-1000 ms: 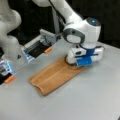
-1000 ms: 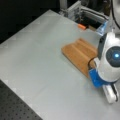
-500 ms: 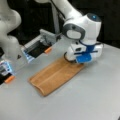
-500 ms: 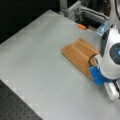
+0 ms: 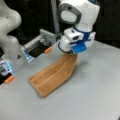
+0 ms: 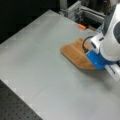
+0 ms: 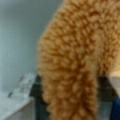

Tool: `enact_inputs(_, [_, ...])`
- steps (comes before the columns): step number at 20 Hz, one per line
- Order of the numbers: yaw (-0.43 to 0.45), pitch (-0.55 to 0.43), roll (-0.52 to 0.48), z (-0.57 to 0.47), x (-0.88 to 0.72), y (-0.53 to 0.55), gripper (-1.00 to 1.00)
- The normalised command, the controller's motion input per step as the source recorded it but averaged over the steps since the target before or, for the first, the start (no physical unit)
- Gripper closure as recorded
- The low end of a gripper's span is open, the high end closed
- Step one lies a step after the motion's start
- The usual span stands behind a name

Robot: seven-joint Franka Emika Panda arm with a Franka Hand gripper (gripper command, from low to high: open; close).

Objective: Folding a towel twice

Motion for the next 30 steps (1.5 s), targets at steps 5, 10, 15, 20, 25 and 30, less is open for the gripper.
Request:
enact_inputs(5, [0.202, 0.201, 0.169, 0.13, -0.10, -0.41, 1.00])
enact_inputs(10, [0.188, 0.065, 0.163, 0.08, -0.13, -0.49, 1.00])
enact_inputs(15, [0.123, -0.044, 0.106, 0.01, -0.24, -0.48, 1.00])
enact_inputs(20, [0.145, -0.159, 0.145, -0.08, -0.32, -0.33, 1.00])
enact_inputs(25, [0.095, -0.317, 0.216, -0.27, -0.40, -0.35, 1.00])
enact_inputs(30, [0.065, -0.367, 0.244, -0.26, -0.40, -0.31, 1.00])
